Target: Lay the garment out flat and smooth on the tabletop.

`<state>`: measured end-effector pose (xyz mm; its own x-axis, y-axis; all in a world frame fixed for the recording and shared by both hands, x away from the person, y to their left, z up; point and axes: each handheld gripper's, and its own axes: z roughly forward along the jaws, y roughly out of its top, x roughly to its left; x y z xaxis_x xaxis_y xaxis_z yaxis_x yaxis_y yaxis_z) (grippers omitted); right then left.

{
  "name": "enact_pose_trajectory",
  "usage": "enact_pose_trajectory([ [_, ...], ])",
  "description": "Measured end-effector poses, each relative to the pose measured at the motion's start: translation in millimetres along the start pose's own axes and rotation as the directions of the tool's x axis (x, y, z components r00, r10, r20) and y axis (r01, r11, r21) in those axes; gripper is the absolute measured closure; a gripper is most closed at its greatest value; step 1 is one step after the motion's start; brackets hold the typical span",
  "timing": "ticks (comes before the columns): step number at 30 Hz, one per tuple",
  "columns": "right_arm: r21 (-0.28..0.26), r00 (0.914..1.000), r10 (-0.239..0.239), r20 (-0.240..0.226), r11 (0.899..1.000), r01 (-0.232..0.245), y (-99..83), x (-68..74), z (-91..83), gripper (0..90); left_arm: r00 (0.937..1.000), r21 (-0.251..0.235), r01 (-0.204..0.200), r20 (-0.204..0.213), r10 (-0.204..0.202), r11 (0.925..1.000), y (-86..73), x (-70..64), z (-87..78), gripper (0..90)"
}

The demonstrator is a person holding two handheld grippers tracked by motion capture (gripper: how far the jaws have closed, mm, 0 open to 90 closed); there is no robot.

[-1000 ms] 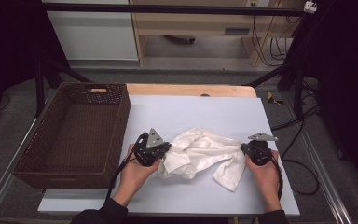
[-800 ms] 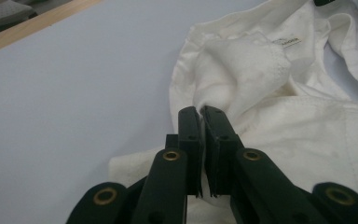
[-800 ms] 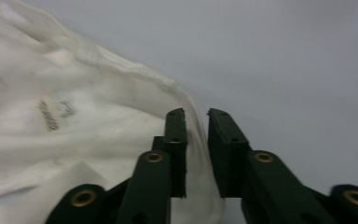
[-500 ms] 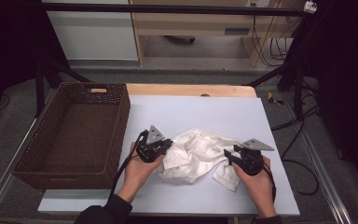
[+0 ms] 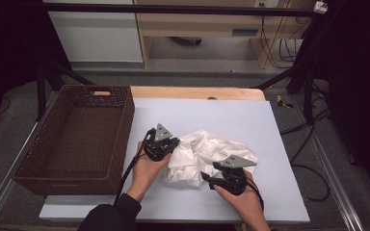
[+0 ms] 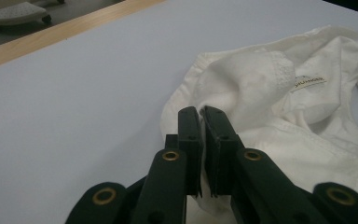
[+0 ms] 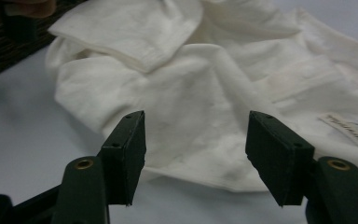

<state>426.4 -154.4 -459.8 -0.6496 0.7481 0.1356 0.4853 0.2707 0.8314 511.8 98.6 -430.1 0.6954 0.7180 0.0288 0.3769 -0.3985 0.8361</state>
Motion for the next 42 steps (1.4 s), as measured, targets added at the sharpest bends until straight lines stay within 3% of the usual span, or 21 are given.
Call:
enact_pose_trajectory([
  [5,0.010,0.9986,-0.037,-0.037,0.999,0.037,-0.4,15.8,13.6,28.2,1.0000,0.007,-0.003,-0.002,0.003,1.0000,-0.3,0.3,2.1,86.0],
  [11,0.038,0.9982,-0.044,-0.040,0.998,0.045,2.9,30.9,39.7,23.1,1.0000,-0.005,-0.004,0.009,0.004,1.0000,0.2,-1.6,1.3,86.0],
  [13,0.055,0.9979,-0.060,-0.025,0.997,0.061,4.4,35.3,47.9,30.1,0.9999,-0.006,-0.005,0.011,0.005,1.0000,0.4,-2.0,0.1,86.0],
  [15,0.076,0.9972,-0.074,-0.004,0.994,0.074,4.6,36.9,53.0,46.1,0.9999,-0.010,0.001,0.013,0.000,0.9999,0.7,-1.7,-2.1,85.9],
  [17,0.099,0.9984,-0.051,-0.026,0.994,0.053,3.1,33.2,55.5,63.6,0.9999,-0.011,0.000,0.014,0.000,0.9999,1.3,-1.2,-4.1,85.9],
  [19,0.102,0.9980,-0.048,-0.041,0.993,0.052,2.6,30.0,52.4,74.2,0.9999,-0.011,-0.002,0.012,0.002,0.9999,1.8,-0.1,-6.0,85.8],
  [21,0.100,0.9978,-0.040,-0.053,0.994,0.045,3.3,27.1,46.2,77.7,1.0000,-0.014,0.002,0.007,-0.002,0.9999,2.1,1.4,-7.4,85.8],
  [30,0.168,0.9938,-0.076,-0.082,0.982,0.089,-3.5,5.5,6.6,79.1,0.9991,-0.020,-0.002,-0.043,0.001,0.9998,1.9,11.8,-16.6,87.1],
  [34,0.215,0.9944,-0.073,-0.076,0.973,0.088,-9.8,-12.1,-14.5,79.1,0.9981,0.005,-0.028,-0.054,0.028,0.9996,-1.5,10.0,-15.6,87.2],
  [39,0.261,0.9979,-0.058,-0.028,0.963,0.064,-15.0,-38.7,-35.7,79.0,0.9970,0.052,-0.046,-0.061,0.049,0.9976,-11.3,9.7,-12.2,87.3],
  [42,0.251,0.9991,-0.025,-0.033,0.967,0.033,-18.2,-46.8,-37.4,78.0,0.9974,0.099,-0.059,-0.035,0.063,0.9933,-22.4,7.2,-8.6,87.2],
])
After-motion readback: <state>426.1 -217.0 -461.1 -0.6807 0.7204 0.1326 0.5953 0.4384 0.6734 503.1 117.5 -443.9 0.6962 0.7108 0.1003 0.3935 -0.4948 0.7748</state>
